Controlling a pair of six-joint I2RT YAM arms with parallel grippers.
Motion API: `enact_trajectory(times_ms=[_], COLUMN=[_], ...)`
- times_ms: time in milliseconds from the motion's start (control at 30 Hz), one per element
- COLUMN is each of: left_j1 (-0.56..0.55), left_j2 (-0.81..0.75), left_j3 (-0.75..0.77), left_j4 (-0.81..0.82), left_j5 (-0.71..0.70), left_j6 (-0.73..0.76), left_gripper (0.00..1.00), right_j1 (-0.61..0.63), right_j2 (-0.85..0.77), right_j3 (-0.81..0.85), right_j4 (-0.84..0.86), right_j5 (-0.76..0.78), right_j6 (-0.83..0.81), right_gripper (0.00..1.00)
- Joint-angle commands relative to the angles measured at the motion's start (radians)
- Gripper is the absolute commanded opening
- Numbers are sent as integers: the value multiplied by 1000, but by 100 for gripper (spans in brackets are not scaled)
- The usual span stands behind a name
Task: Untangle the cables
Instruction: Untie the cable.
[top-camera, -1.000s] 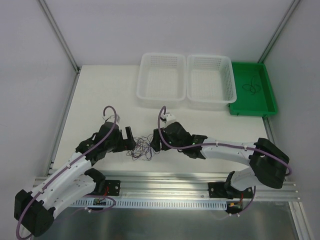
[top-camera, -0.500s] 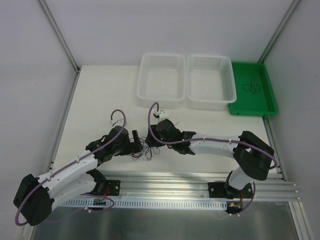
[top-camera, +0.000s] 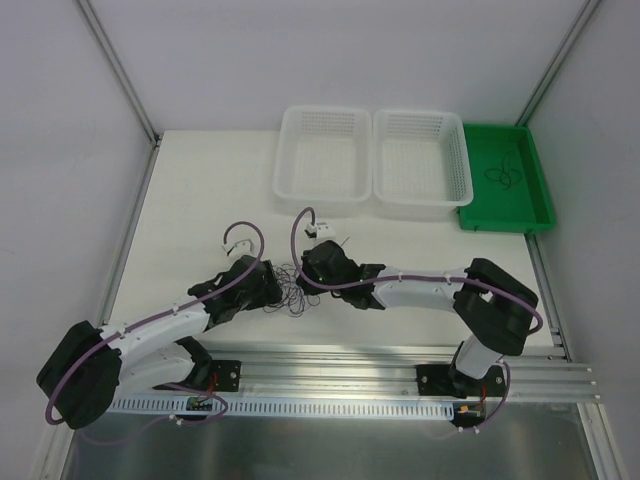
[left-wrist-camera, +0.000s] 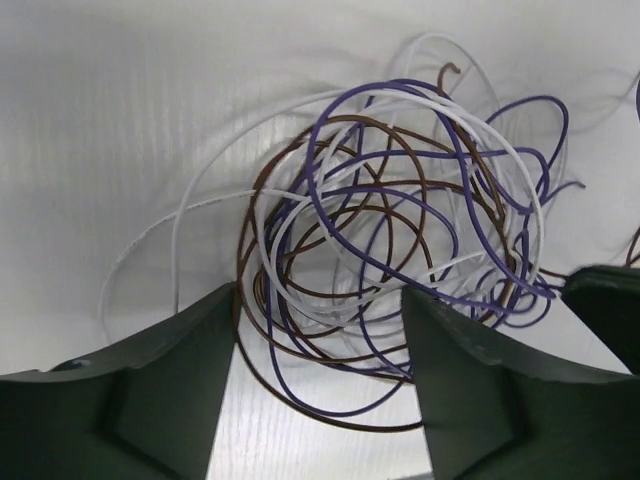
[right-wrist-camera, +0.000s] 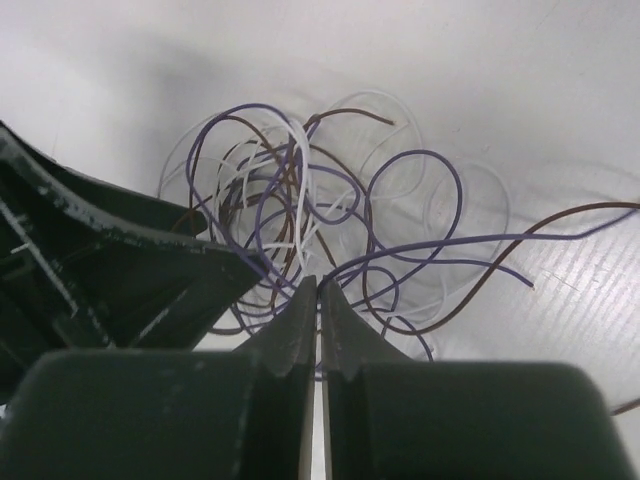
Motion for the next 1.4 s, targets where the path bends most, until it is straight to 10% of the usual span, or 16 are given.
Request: enact_trajectory(times_ms=[0,200,367,800,1367], left_j1=[-6,-6,-6,-5,9], left_j2=[35,32,-7,-91,-234], left_j3=[-59,-74,-87,-88,16], left_j4=[6,13,9,-37,-214], left_j5=[-72,-92,-106,-124,-255], left_j6=[-39,-48,-46,-39,18], left_gripper=[63,16,0,0,0], right_j1=[4,1,-17,-255,-293], right_j2=[-113,-339,-545,-1042,-1228], right_j3=[-9,-36,-43,-1,247], right_j4=[24,-112,-279,-637,-945], right_j5=[15,65,142,202,420], right_j6=[-38,-113,-179,-297,-402], right_gripper=[1,1,1,1,1])
